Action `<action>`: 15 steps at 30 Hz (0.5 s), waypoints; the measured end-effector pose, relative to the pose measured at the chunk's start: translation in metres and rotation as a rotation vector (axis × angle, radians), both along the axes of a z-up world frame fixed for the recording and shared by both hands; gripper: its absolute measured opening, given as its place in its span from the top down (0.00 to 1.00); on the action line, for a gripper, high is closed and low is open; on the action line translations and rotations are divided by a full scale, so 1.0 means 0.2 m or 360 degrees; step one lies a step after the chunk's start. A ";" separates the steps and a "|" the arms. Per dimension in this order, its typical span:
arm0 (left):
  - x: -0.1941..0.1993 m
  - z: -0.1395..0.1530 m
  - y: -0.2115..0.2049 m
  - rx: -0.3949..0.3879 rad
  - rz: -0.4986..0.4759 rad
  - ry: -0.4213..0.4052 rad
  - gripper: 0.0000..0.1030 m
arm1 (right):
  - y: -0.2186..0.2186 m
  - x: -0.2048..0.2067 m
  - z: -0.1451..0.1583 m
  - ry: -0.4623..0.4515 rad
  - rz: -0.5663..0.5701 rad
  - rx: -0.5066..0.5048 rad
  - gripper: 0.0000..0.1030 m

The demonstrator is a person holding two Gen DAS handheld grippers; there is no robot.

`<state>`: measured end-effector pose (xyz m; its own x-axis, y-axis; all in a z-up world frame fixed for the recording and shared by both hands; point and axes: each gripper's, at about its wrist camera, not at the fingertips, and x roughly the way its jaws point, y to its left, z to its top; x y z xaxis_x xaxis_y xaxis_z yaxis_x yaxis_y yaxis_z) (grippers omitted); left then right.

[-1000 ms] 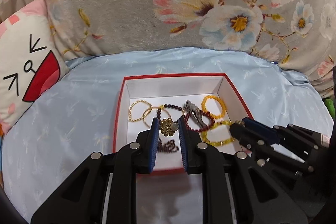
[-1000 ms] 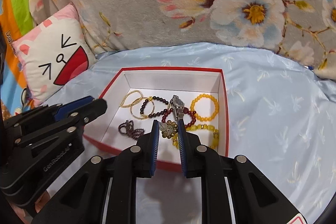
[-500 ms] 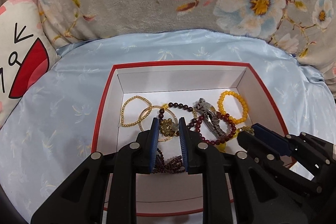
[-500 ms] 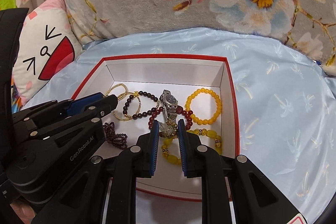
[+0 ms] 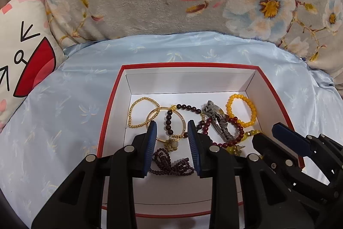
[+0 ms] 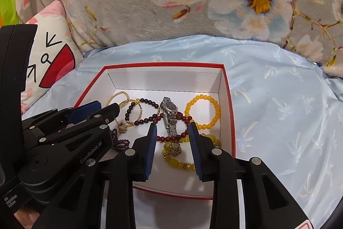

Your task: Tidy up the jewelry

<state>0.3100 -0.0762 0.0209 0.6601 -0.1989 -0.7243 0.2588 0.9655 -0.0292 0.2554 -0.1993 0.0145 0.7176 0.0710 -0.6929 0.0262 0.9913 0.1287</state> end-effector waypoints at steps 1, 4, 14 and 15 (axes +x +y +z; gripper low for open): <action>0.00 0.00 0.00 0.0001 0.0002 0.0000 0.73 | 0.00 0.00 0.00 0.0001 -0.0002 -0.0001 0.70; -0.02 0.01 0.00 0.0001 0.0007 -0.0004 0.73 | 0.00 -0.02 0.01 0.0001 -0.0014 0.0002 0.69; -0.09 0.04 0.01 0.0004 0.0021 -0.0018 0.72 | 0.01 -0.09 0.03 -0.0012 -0.0071 -0.0031 0.62; -0.10 0.04 0.02 0.0004 0.0022 -0.0022 0.72 | 0.01 -0.10 0.03 -0.0017 -0.0083 -0.0056 0.60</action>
<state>0.2904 -0.0726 0.0291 0.6728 -0.1878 -0.7156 0.2457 0.9691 -0.0234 0.2350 -0.1970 0.0208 0.7272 0.0090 -0.6864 0.0767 0.9926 0.0943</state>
